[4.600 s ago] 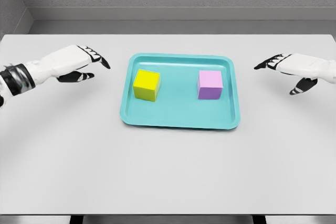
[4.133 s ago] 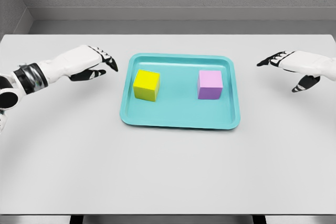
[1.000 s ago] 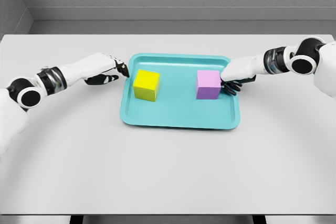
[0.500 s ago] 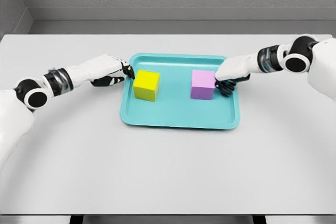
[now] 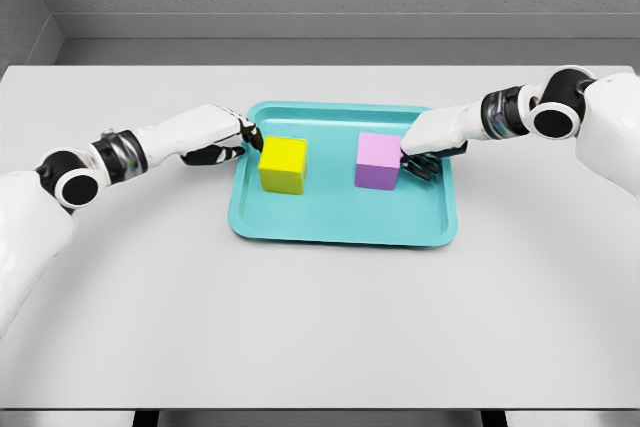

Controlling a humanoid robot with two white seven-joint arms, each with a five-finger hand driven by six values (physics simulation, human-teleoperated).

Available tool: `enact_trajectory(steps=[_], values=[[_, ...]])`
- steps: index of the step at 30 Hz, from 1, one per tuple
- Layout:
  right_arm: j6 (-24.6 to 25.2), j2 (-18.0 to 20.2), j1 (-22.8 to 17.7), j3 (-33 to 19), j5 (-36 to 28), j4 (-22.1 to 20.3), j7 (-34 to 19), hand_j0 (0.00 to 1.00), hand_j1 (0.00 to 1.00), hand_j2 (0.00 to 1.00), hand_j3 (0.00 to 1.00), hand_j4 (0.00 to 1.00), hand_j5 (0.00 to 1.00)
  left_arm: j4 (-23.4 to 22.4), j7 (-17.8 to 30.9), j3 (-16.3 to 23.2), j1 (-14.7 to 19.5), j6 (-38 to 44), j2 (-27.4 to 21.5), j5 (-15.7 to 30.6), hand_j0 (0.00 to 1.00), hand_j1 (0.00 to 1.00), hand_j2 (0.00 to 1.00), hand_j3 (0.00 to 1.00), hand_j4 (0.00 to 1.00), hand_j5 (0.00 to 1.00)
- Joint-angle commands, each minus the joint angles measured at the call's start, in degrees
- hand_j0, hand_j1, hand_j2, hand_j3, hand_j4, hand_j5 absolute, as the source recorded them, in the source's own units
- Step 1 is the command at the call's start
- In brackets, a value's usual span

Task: Push two cubes

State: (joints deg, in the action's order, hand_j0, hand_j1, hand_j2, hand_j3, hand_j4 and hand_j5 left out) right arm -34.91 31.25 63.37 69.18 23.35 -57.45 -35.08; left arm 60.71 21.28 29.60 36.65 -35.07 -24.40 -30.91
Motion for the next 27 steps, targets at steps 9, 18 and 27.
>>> enact_trajectory(steps=[9, 18, 27], values=[[-0.1, -0.3, 0.4, 0.4, 0.4, 3.5, 0.1, 0.14, 0.14, 0.14, 0.14, 0.14, 0.14, 0.2, 0.0, 0.8, 0.1, 0.1, 0.8, 0.2, 0.52, 0.52, 0.52, 0.52, 0.52, 0.52], [-0.1, -2.4, 1.2, 0.7, 0.4, 5.2, 0.1, 0.14, 0.14, 0.14, 0.14, 0.14, 0.14, 0.2, 0.0, 1.1, 0.1, 0.1, 1.7, 0.2, 0.52, 0.52, 0.52, 0.52, 0.52, 0.52], [-0.1, -3.0, 1.8, 0.8, 0.5, 5.2, 0.1, 0.14, 0.14, 0.14, 0.14, 0.14, 0.14, 0.1, -0.1, 0.7, 0.1, 0.1, 1.5, 0.0, 0.52, 0.52, 0.52, 0.52, 0.52, 0.52]])
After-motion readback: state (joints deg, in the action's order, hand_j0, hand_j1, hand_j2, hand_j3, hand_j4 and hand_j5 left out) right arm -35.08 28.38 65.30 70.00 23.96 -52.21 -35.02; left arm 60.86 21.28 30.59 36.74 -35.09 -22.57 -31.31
